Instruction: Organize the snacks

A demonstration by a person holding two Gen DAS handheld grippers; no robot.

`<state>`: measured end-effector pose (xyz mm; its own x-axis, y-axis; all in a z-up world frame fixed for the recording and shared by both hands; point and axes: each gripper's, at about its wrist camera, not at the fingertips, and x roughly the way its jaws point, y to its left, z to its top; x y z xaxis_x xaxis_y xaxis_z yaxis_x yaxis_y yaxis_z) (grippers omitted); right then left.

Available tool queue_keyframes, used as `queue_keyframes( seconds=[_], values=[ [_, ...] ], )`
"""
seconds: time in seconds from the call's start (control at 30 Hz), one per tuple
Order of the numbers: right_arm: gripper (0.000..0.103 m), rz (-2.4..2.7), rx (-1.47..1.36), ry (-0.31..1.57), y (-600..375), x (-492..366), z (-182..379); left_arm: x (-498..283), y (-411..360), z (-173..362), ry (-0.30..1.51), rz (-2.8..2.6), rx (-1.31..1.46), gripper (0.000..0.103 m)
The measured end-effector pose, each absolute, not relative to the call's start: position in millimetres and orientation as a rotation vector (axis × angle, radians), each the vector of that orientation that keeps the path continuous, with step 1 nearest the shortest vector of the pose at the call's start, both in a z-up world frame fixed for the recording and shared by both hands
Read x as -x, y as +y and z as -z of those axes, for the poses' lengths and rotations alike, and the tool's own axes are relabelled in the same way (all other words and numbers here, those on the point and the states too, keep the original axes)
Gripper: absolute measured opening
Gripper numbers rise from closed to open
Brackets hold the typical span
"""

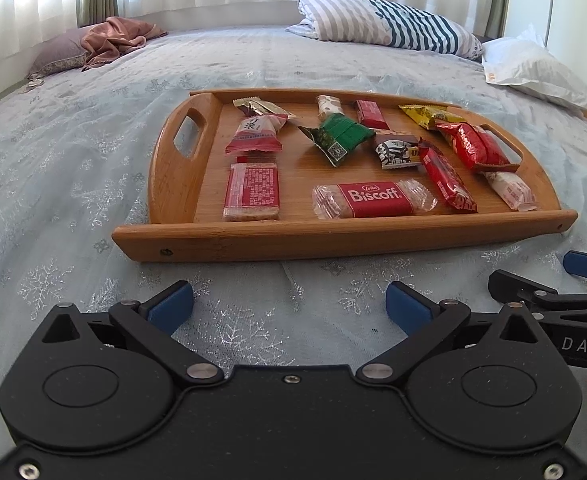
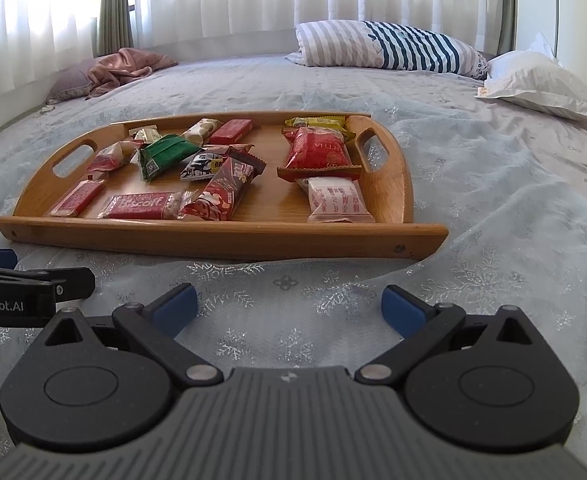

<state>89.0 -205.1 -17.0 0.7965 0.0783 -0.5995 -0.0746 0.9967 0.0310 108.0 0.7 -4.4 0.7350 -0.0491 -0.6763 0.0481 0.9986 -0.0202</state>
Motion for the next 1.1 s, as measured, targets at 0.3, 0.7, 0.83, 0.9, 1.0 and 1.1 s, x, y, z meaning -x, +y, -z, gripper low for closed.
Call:
queue_keyframes(
  seconds=[0.3,0.7,0.83,0.9,1.0,1.1],
  values=[
    [0.103,-0.1,0.013,0.655,-202.1,-90.9,19.6,-107.6,0.7,7.0,0.733,0.052,-0.007,0.103],
    [0.103,-0.105,0.003,0.656,-202.9,-92.3,21.0,-107.7,0.8,7.5,0.735,0.052,-0.003,0.103],
    [0.103,-0.104,0.004,0.657,-202.7,-92.6,21.0,-108.2,0.0,8.0,0.738,0.051,-0.001,0.103],
    [0.103,-0.104,0.003,0.657,-203.1,-92.2,21.1,-108.6,-0.2,7.9,0.739,0.051,0.0,0.103],
    [0.103,-0.105,0.003,0.657,-202.9,-92.6,21.1,-108.6,-0.1,7.9,0.739,0.051,0.001,0.103],
    [0.103,-0.105,0.003,0.656,-203.0,-92.3,21.1,-109.1,-0.1,8.0,0.741,0.051,0.004,0.103]
  ],
)
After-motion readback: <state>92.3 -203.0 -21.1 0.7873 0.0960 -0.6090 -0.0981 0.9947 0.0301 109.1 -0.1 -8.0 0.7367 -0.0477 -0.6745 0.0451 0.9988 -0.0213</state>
